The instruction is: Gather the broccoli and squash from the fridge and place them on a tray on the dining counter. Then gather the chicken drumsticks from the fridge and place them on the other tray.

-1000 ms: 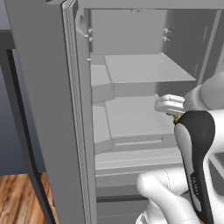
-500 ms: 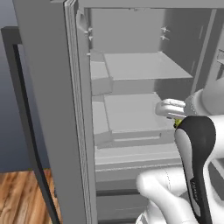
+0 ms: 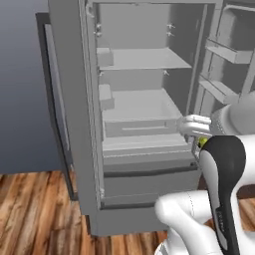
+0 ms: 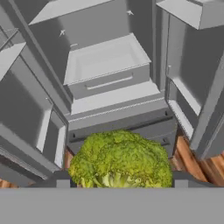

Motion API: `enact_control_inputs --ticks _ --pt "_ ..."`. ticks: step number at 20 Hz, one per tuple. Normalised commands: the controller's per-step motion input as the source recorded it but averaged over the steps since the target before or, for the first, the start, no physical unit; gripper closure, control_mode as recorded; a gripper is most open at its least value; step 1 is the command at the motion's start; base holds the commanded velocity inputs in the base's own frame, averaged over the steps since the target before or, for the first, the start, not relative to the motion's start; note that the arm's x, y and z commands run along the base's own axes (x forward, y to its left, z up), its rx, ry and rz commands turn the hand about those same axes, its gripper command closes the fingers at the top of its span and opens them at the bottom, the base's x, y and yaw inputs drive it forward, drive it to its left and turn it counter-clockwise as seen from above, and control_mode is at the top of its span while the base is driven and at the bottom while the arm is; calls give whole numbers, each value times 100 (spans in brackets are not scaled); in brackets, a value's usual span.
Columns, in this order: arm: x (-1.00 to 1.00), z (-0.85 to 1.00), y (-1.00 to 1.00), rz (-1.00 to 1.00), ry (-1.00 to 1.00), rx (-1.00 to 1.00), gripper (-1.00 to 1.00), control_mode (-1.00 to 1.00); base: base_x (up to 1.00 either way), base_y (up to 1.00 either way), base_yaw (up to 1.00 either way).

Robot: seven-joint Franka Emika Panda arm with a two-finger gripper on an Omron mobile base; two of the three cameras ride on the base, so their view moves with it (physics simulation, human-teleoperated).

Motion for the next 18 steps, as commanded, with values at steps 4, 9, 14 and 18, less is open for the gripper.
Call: enact_control_inputs --ticks 4,9,14,18 --pt "0 0 0 0 0 0 100 100 -66 -54 13" --pt "0 0 0 0 0 0 100 100 -39 -63 32" --pt "0 0 0 0 0 0 100 100 -72 -49 35" --pt "0 0 0 0 0 0 100 100 -100 -36 30"
